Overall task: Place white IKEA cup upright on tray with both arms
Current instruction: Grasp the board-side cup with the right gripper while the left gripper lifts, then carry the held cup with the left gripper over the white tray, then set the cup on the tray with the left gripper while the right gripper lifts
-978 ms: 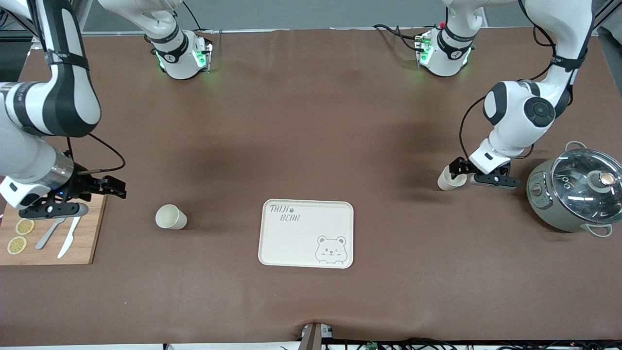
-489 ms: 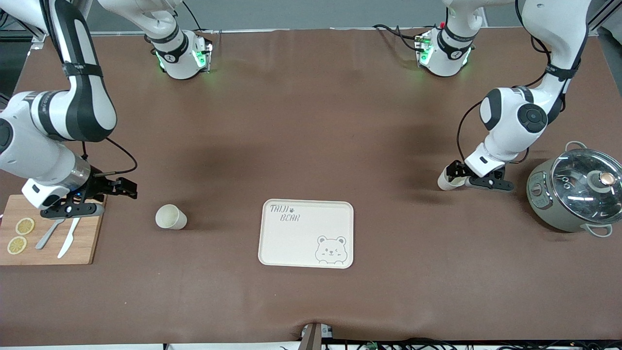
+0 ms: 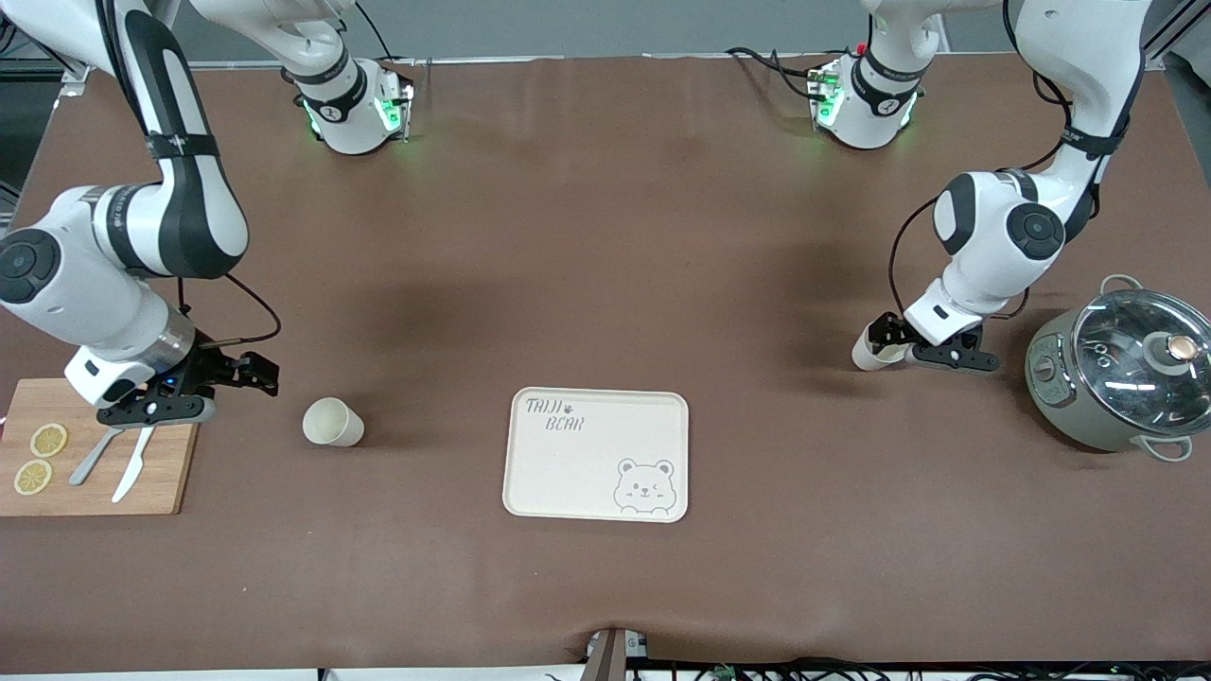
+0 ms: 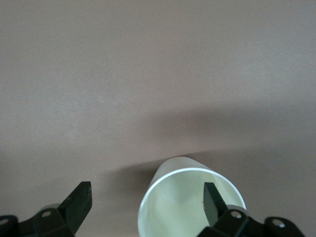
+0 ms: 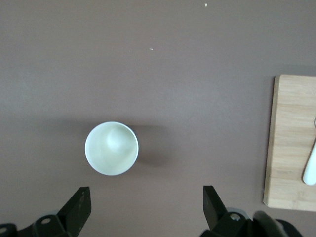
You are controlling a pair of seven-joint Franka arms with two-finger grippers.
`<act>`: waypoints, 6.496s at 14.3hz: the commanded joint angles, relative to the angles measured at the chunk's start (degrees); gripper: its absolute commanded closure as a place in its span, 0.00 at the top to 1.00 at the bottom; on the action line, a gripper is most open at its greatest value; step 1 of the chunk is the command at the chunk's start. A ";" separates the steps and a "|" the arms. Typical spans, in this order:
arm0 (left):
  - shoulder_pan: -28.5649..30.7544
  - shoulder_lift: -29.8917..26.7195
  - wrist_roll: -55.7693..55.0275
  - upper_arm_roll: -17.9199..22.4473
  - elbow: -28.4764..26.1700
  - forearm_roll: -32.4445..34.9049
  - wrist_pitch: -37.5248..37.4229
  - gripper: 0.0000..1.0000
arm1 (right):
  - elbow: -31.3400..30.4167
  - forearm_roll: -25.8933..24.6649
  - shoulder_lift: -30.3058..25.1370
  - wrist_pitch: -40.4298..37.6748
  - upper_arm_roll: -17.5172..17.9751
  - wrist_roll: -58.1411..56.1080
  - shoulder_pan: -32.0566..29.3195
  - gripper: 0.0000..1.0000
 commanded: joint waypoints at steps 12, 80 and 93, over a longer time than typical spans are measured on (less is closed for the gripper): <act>1.74 0.10 1.58 -0.33 -2.07 1.19 5.13 0.00 | -0.68 -0.32 7.90 11.96 -0.12 0.77 1.76 1.00; -34.21 30.25 -74.01 1.69 51.28 18.86 -15.26 0.30 | -4.28 -0.32 12.30 17.94 0.15 0.51 3.69 0.00; -33.07 25.69 -72.96 1.52 51.72 19.47 -23.76 1.00 | 13.55 5.48 7.29 -14.31 0.32 15.42 8.25 0.00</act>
